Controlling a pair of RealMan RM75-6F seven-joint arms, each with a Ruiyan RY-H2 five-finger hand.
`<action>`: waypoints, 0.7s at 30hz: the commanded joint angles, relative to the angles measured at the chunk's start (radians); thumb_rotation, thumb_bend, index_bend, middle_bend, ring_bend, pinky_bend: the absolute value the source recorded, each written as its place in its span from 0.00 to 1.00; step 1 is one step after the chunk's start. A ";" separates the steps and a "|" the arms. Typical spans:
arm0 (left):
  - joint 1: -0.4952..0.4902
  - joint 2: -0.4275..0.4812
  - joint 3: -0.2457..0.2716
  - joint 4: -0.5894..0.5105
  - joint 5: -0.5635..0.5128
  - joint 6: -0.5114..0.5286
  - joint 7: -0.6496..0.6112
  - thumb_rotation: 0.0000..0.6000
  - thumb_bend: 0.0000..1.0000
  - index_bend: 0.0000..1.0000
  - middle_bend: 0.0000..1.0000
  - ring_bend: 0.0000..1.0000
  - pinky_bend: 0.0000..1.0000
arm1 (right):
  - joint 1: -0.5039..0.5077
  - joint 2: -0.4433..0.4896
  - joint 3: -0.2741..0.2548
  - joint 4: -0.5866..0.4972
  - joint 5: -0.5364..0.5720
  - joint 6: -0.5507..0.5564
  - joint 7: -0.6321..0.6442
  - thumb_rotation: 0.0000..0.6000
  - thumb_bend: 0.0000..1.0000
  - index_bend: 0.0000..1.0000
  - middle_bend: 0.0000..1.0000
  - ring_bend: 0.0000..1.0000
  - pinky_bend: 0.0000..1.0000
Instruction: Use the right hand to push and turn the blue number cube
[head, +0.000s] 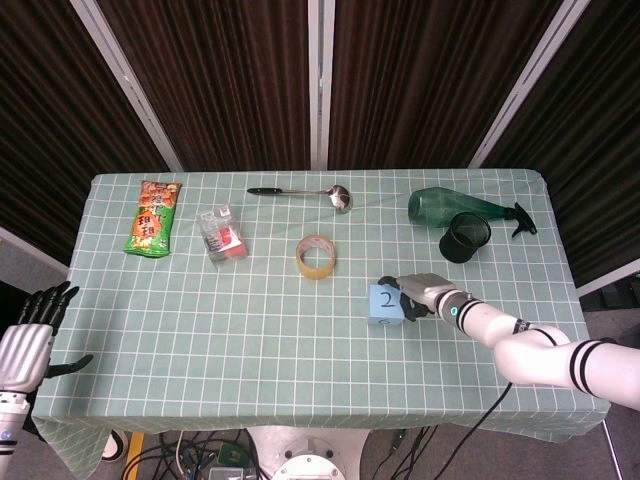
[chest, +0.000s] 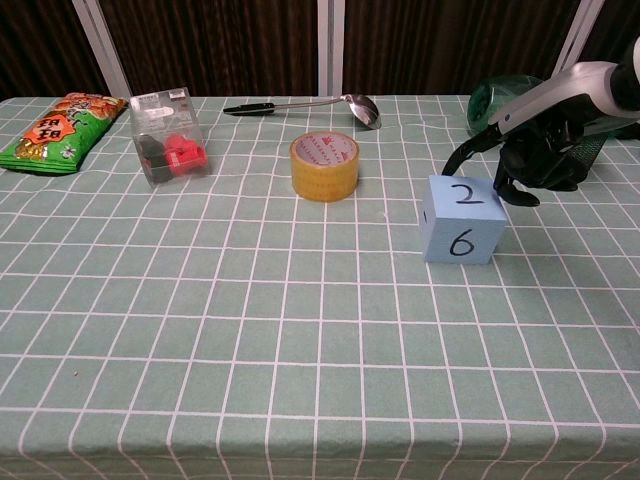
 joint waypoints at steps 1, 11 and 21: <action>0.000 0.001 0.000 0.001 0.000 0.000 -0.001 1.00 0.00 0.05 0.00 0.00 0.01 | 0.021 -0.003 -0.003 0.004 0.006 -0.010 0.003 1.00 1.00 0.08 1.00 0.83 0.71; 0.006 -0.001 0.000 0.015 -0.005 0.004 -0.016 1.00 0.00 0.05 0.00 0.00 0.01 | 0.107 -0.019 -0.023 0.011 0.017 -0.062 0.022 1.00 1.00 0.08 1.00 0.84 0.71; 0.012 -0.007 0.000 0.037 -0.004 0.011 -0.039 1.00 0.00 0.05 0.00 0.00 0.01 | 0.138 -0.023 -0.044 -0.003 0.010 -0.070 0.051 1.00 1.00 0.14 1.00 0.84 0.71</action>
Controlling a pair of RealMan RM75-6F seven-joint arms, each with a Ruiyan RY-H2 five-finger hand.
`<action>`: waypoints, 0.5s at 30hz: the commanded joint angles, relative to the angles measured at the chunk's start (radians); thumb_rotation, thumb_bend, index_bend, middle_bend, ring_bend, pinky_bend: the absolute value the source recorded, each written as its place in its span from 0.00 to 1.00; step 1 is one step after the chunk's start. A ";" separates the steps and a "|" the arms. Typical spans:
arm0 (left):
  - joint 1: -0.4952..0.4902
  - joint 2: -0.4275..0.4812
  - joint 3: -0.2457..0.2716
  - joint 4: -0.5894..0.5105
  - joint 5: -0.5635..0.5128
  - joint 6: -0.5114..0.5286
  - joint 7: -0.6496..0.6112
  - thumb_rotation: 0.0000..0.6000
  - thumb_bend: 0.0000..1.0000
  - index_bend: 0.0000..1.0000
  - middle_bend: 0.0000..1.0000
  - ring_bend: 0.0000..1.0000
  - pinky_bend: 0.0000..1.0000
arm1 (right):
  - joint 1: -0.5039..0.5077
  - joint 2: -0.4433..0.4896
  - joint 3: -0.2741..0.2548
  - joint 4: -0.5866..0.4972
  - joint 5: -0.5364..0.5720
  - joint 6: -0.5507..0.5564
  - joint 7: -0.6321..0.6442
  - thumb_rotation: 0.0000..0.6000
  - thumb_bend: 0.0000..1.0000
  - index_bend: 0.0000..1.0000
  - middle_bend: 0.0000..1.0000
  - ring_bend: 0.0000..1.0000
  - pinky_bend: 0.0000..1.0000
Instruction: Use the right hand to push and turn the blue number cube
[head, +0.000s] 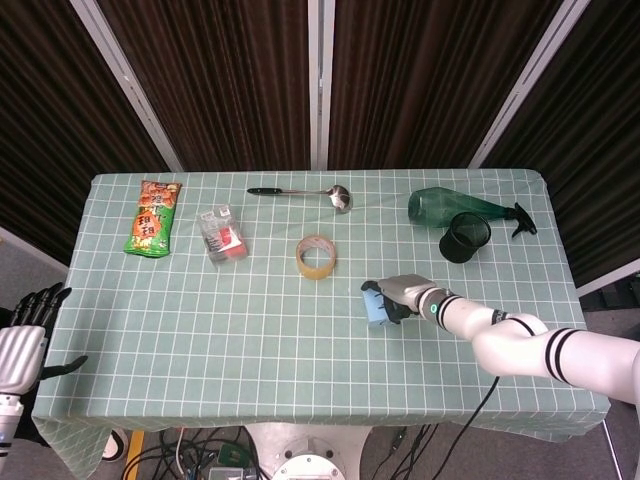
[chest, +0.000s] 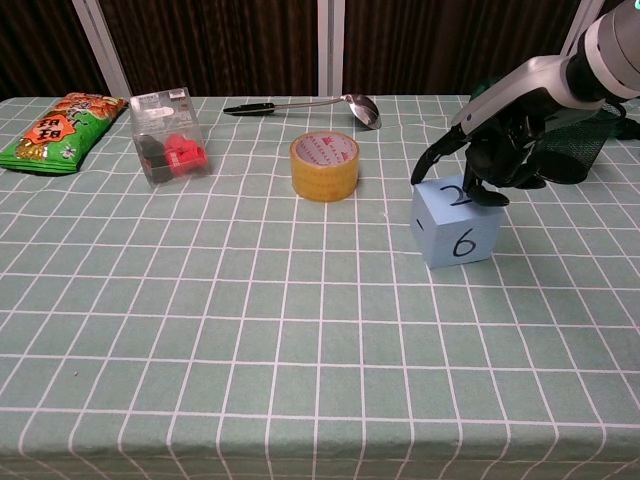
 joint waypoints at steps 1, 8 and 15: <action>0.001 -0.002 0.000 0.003 0.002 0.002 -0.002 1.00 0.00 0.05 0.00 0.00 0.01 | 0.003 0.002 -0.003 -0.008 -0.008 0.004 0.003 1.00 1.00 0.14 1.00 0.84 0.71; 0.001 -0.001 -0.002 0.003 0.003 0.005 -0.002 1.00 0.00 0.05 0.00 0.00 0.01 | 0.003 0.011 -0.014 -0.021 -0.022 0.018 0.015 1.00 1.00 0.15 1.00 0.84 0.71; 0.001 -0.001 -0.002 0.000 0.004 0.005 0.003 1.00 0.00 0.05 0.00 0.00 0.01 | -0.013 0.032 -0.009 -0.046 -0.047 0.044 0.019 1.00 1.00 0.17 1.00 0.84 0.71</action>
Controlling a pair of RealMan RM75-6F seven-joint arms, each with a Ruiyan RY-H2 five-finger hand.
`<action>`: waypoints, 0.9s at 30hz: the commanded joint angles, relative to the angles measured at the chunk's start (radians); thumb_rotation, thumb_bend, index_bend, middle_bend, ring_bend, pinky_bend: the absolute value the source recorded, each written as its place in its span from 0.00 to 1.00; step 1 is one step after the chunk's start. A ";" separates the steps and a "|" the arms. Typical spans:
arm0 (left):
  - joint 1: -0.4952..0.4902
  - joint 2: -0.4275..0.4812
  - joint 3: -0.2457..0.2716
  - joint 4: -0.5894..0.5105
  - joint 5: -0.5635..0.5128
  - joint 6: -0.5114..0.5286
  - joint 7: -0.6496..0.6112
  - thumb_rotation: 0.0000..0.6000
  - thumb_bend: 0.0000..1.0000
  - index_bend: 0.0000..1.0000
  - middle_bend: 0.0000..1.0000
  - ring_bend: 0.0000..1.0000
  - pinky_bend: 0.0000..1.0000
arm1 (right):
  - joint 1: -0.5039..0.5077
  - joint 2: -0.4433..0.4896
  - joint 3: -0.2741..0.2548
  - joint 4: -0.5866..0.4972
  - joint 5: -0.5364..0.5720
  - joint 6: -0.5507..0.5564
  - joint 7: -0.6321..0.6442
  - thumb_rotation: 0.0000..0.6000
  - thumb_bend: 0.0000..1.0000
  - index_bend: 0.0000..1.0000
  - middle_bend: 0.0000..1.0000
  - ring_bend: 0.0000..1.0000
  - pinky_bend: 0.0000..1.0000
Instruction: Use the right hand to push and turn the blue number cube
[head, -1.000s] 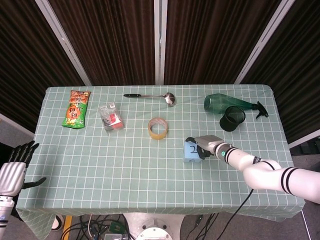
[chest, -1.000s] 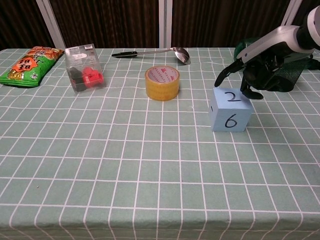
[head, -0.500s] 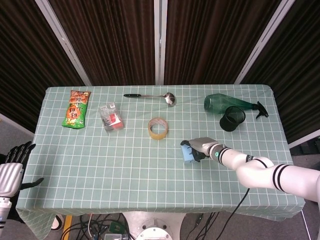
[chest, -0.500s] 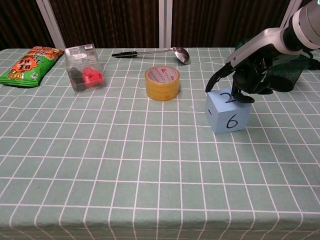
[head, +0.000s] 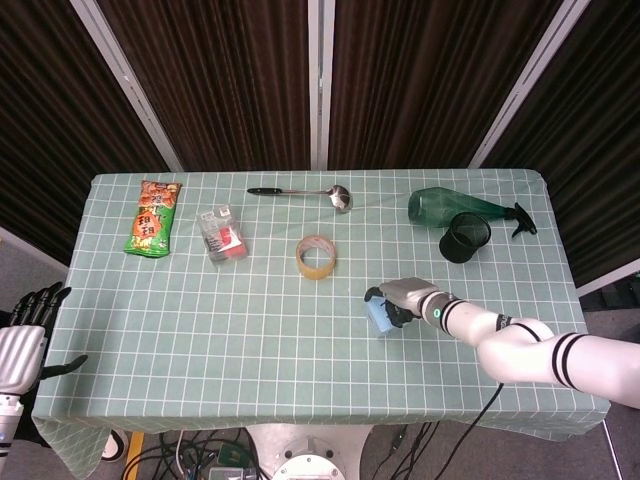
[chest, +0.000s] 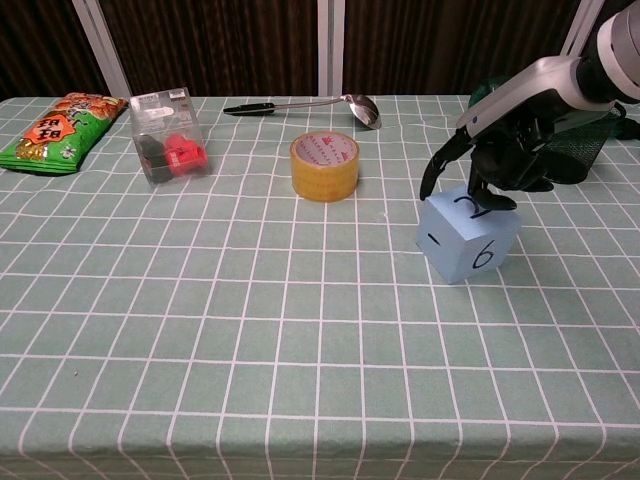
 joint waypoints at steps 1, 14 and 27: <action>0.000 -0.001 0.000 -0.001 0.002 0.001 0.002 1.00 0.00 0.05 0.00 0.00 0.01 | -0.008 0.006 0.000 -0.006 -0.006 0.017 0.001 1.00 1.00 0.17 1.00 0.84 0.71; 0.001 -0.002 0.000 0.003 -0.003 -0.004 0.001 1.00 0.00 0.05 0.00 0.00 0.01 | -0.003 -0.037 -0.017 0.009 0.019 0.049 -0.012 1.00 1.00 0.13 1.00 0.84 0.71; -0.001 -0.002 0.001 -0.007 0.004 -0.003 0.015 1.00 0.00 0.05 0.00 0.00 0.01 | 0.012 0.009 -0.021 -0.029 -0.005 0.014 -0.021 1.00 1.00 0.32 1.00 0.84 0.71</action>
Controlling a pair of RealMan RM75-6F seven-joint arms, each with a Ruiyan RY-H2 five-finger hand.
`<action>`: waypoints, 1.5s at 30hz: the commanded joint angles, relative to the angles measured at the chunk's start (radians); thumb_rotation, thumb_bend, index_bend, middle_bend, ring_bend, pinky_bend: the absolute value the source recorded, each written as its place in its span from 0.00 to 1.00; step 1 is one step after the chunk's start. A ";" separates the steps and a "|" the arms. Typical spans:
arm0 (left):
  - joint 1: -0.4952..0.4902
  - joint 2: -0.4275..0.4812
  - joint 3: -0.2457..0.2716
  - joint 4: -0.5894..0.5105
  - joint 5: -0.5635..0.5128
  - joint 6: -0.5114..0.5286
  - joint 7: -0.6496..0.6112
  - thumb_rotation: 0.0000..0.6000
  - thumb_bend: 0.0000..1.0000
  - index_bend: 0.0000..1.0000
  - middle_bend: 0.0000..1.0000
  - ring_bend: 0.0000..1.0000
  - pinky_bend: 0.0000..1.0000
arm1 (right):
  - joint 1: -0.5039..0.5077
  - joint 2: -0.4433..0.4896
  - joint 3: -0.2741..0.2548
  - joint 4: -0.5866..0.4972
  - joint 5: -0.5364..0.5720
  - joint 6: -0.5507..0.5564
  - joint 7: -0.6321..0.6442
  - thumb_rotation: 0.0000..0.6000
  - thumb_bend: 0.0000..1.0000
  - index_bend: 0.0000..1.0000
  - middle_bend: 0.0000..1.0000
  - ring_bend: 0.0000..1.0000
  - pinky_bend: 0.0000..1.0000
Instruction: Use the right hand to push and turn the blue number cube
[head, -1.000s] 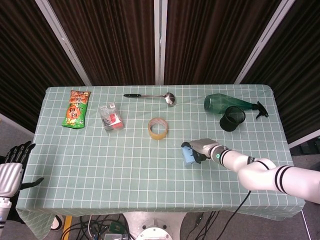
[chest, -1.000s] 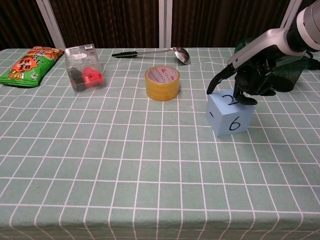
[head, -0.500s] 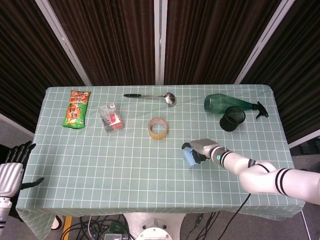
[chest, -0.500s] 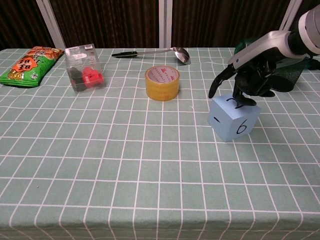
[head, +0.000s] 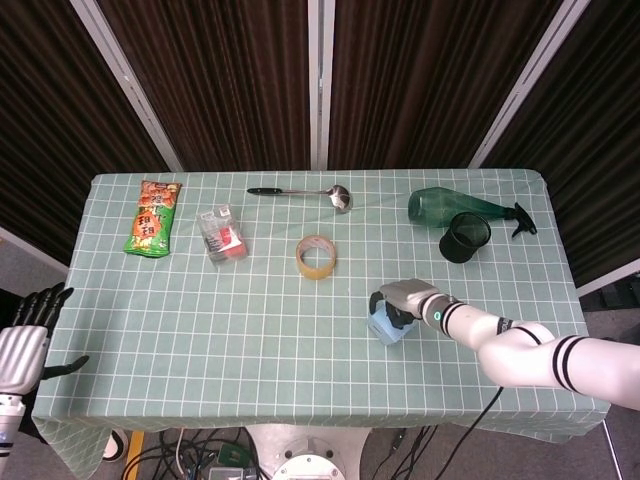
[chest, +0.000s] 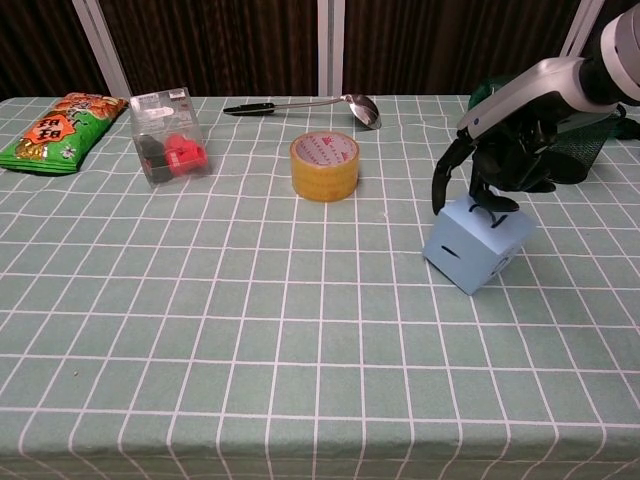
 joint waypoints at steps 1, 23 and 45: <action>0.000 0.000 0.000 -0.003 0.000 0.000 0.004 1.00 0.00 0.05 0.00 0.00 0.01 | -0.002 0.006 0.002 -0.007 -0.010 -0.005 -0.001 1.00 1.00 0.32 1.00 0.84 0.71; 0.004 0.008 0.000 -0.019 0.005 0.010 0.019 1.00 0.00 0.05 0.00 0.00 0.01 | -0.001 0.046 -0.019 -0.110 -0.084 0.007 -0.050 1.00 1.00 0.34 1.00 0.84 0.71; 0.005 -0.002 0.000 -0.008 0.003 0.010 0.017 1.00 0.00 0.05 0.00 0.00 0.01 | -0.109 0.118 0.005 -0.211 -0.139 0.186 -0.045 1.00 1.00 0.24 1.00 0.84 0.71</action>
